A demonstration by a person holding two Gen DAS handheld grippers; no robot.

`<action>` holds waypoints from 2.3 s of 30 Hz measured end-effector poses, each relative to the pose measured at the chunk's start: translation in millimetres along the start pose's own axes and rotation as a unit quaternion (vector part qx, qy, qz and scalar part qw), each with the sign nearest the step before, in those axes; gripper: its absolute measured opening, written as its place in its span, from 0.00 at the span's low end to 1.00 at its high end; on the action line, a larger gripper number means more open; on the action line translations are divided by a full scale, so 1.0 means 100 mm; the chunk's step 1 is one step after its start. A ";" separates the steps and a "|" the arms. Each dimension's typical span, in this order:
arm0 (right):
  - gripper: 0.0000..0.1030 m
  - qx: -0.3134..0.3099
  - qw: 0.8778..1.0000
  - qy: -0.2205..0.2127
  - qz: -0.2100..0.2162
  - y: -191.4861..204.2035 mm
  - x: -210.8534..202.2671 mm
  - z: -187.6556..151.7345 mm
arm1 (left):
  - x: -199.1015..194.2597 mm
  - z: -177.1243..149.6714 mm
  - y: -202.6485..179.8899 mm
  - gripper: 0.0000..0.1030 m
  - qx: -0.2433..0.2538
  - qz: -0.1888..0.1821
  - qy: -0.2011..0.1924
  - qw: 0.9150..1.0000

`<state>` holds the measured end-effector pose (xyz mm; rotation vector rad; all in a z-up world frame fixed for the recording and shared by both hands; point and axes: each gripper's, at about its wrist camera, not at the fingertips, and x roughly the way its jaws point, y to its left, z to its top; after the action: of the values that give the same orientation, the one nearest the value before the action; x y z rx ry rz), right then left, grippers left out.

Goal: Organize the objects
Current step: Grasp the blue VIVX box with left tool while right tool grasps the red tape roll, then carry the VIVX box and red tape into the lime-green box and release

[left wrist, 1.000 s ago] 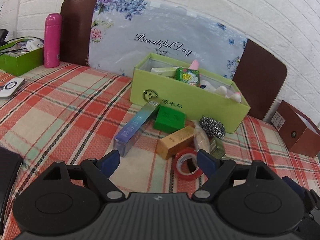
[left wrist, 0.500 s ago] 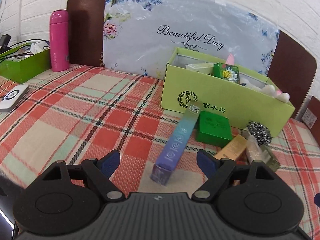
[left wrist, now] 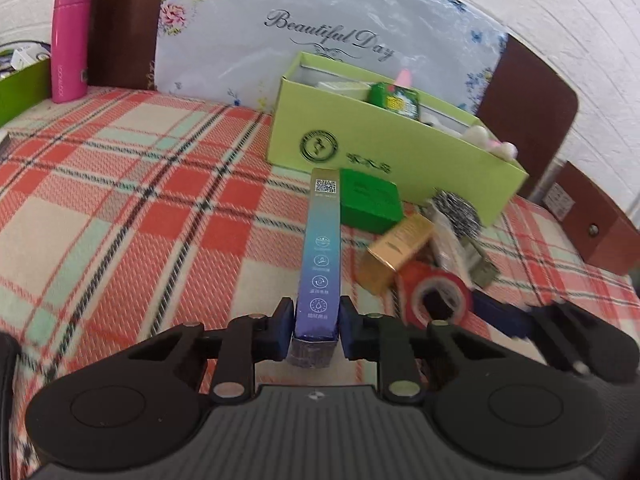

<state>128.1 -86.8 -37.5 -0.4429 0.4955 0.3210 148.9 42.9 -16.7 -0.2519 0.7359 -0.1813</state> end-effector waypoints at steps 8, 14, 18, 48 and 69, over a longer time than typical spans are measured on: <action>0.46 0.219 0.968 0.048 0.111 -0.54 -0.35 -0.19 | -0.27 -0.29 0.06 0.23 -0.038 -0.070 0.030 0.996; 0.46 0.250 0.963 0.057 0.089 -0.69 -0.57 -0.43 | -0.27 -0.30 0.04 0.56 -0.025 -0.016 0.016 0.999; 0.46 0.249 0.964 0.054 0.070 -0.71 -0.62 -0.50 | -0.31 -0.28 0.08 0.61 -0.018 0.017 -0.001 1.000; 0.49 0.195 0.978 0.054 0.044 -0.54 -0.50 -0.49 | 0.04 -0.18 -0.17 0.63 0.055 0.053 0.003 0.997; 0.44 0.187 0.981 -0.054 0.027 -0.87 -0.72 0.05 | -0.49 0.27 -0.53 0.40 0.062 -0.017 -0.097 0.993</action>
<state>105.0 -172.8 32.4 -0.0463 0.4506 0.2932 128.2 8.8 49.2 -0.1599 0.5259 -0.2305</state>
